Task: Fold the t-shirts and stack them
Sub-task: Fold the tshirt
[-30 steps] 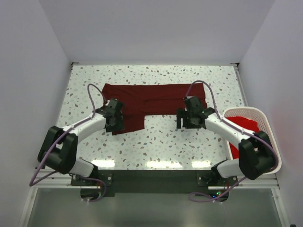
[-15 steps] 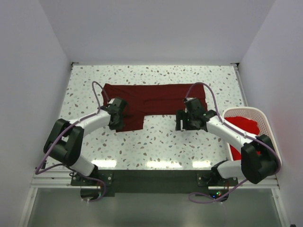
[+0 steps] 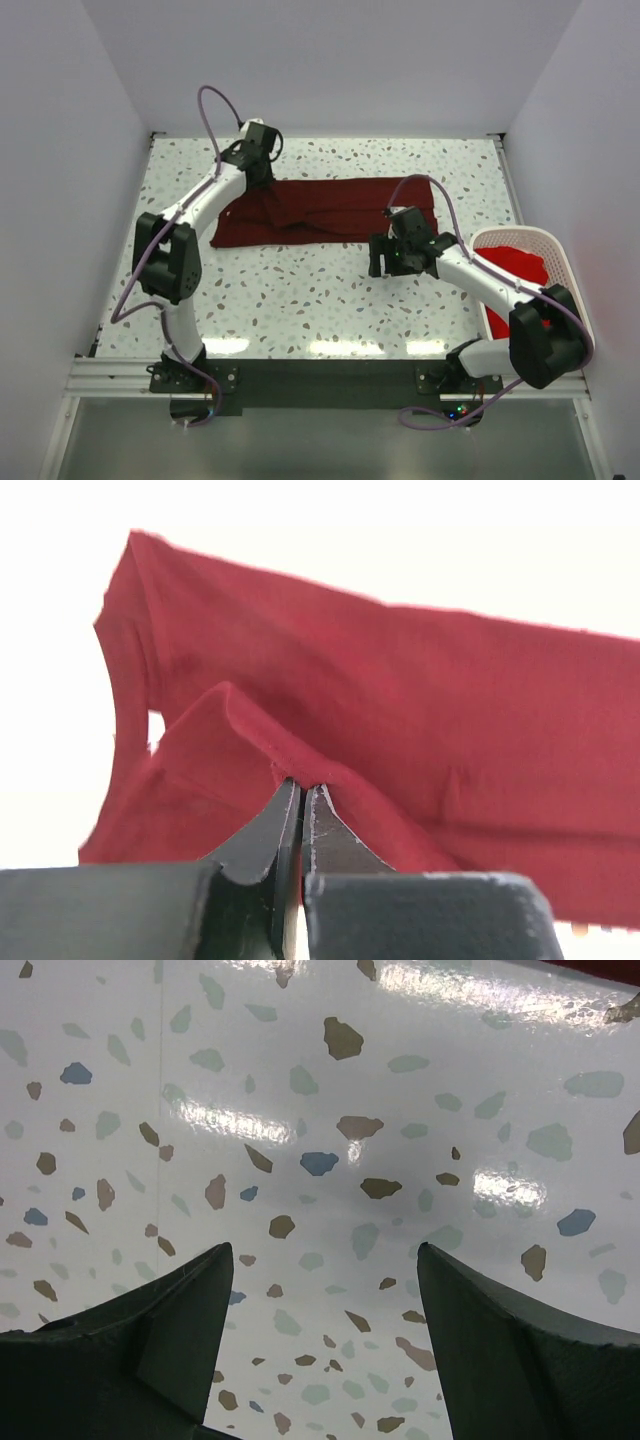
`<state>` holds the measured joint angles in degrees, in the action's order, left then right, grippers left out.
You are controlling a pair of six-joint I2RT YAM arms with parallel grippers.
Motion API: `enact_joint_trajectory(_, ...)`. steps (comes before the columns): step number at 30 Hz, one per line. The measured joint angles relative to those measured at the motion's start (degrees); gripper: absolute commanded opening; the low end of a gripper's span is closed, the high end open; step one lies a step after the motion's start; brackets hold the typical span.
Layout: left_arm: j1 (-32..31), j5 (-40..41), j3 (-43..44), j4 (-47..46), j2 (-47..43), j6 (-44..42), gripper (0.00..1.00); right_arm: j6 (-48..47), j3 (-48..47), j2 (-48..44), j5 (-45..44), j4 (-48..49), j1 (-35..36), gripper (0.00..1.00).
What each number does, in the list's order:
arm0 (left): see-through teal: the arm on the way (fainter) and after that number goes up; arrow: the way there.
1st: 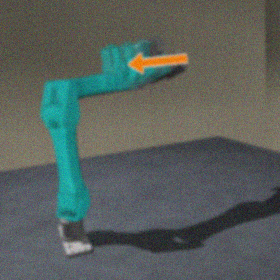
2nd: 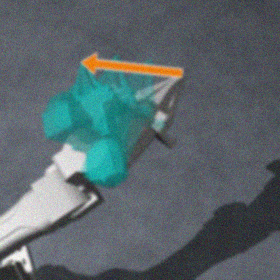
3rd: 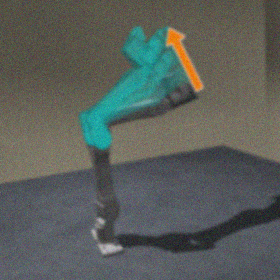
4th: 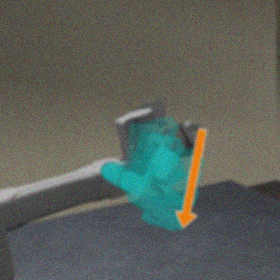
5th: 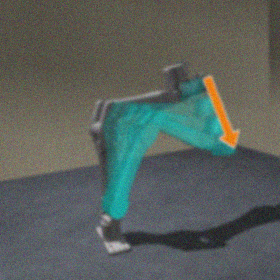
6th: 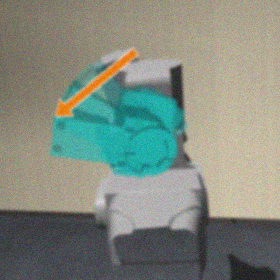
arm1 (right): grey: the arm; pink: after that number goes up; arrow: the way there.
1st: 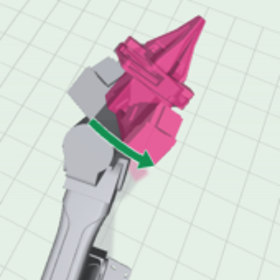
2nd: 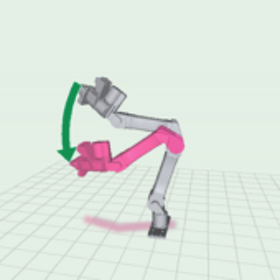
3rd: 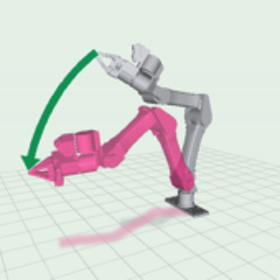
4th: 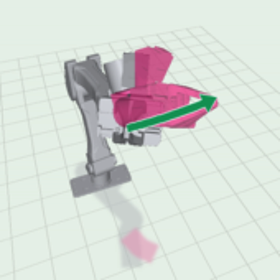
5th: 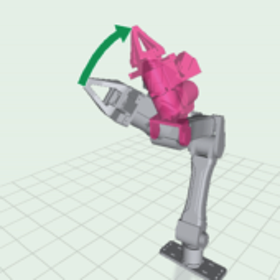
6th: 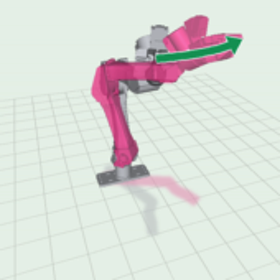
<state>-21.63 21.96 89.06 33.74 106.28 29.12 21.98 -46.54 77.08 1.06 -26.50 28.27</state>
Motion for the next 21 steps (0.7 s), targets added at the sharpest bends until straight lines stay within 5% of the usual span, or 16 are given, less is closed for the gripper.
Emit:
enact_joint_trajectory(7, 3.28, 0.57, 12.61, -0.48, 11.65, -4.15, 0.0, -1.25, -0.04, 0.61, 0.48, 0.46, 0.0, 0.78)
enact_joint_trajectory(21, 6.27, -2.34, 14.45, -4.5, 18.67, -4.28, 0.04, -0.9, -5.84, 6.27, -2.25, 1.22, 0.0, 0.66)
